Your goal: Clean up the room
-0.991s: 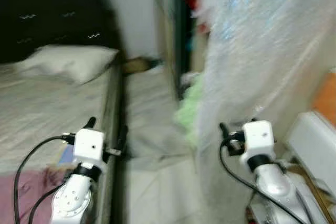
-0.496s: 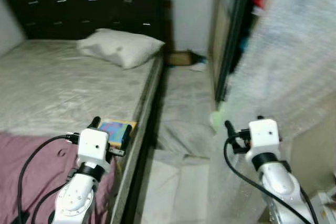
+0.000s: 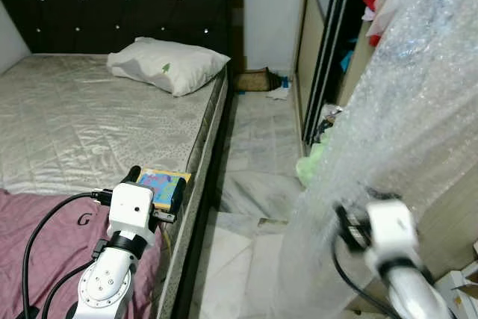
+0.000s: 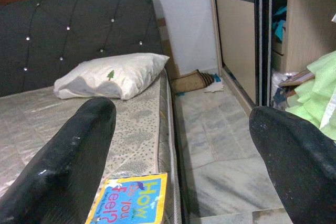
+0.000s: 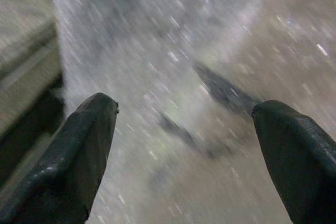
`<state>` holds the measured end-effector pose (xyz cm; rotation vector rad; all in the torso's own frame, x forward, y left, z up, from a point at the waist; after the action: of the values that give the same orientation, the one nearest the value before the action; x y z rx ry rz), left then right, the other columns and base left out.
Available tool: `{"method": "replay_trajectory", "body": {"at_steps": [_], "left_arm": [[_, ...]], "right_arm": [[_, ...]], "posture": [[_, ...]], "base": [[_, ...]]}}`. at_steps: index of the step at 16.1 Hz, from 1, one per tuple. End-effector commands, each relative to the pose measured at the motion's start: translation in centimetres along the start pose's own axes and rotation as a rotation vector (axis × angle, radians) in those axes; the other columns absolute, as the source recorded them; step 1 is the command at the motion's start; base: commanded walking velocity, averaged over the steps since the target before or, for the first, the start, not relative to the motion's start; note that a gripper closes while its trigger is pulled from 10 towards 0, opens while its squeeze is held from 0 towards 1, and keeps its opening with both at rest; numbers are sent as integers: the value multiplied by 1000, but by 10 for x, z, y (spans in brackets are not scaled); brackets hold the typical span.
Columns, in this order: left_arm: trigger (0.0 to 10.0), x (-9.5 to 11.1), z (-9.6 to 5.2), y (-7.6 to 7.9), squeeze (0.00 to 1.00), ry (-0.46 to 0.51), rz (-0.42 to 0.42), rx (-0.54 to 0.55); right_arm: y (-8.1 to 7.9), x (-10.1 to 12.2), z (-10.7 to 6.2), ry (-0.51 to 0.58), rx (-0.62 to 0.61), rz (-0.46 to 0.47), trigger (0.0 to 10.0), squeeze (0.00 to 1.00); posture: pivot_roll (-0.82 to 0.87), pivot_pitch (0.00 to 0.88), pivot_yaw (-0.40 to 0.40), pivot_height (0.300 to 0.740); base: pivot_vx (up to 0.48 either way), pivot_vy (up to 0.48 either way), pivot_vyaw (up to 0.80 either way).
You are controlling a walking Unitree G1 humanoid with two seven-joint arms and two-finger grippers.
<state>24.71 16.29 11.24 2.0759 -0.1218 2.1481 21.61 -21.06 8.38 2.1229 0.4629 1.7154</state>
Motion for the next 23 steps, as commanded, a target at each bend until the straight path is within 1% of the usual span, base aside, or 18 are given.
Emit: {"method": "replay_trajectory", "body": {"at_steps": [1,2,3,6,11,13,15,19,23], "left_arm": [[10000,3,0,0,0,11,9,-13],[10000,4,1,0,0,11,6,-16],[10000,4,3,2,0,12,7,-21],[10000,5,6,2,0,13,13,-26],[10000,4,6,3,0,10,16,-26],[10000,3,6,3,0,10,12,-28],[10000,3,6,4,0,10,11,-33],[10000,3,6,5,0,7,11,-41],[10000,2,6,5,0,6,11,-43]], "right_arm": [[8,5,-5,19,-35,-9,10000,0],[10,0,-11,6,-40,-15,10000,0],[11,2,-16,21,-36,-46,10000,0],[10,6,-19,39,-34,-43,10000,0],[9,11,-15,54,-25,-16,10000,0],[7,11,-15,66,-17,-25,10000,0],[6,8,-15,64,-11,-63,10000,0],[7,1,-18,61,0,-67,10000,0],[5,0,-17,75,24,-71,10000,0]], "posture": [[-26,0,7,740],[-31,0,11,740],[-39,0,19,740],[-44,0,23,740],[-38,0,19,740],[-38,0,19,740],[-41,0,19,740],[-42,0,20,740],[-45,0,21,740]], "base": [[0,0,0],[0,0,0],[0,0,0],[0,0,0],[0,0,0],[0,0,0],[0,0,0],[0,0,800],[0,0,800]]}}
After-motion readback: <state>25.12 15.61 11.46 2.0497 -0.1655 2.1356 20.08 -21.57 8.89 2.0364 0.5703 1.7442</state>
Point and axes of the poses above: a point about 5 cm out from each wrist's last joint towards the gripper, its own z axis pointing out of the wrist towards the gripper, its own x axis along the axis of the wrist's last joint, y = z × x, the point moved 2 cm from there along z, pointing out of the wrist towards the gripper, and after that the axes turned 12 degrees about -z, right-handed, at the moved point
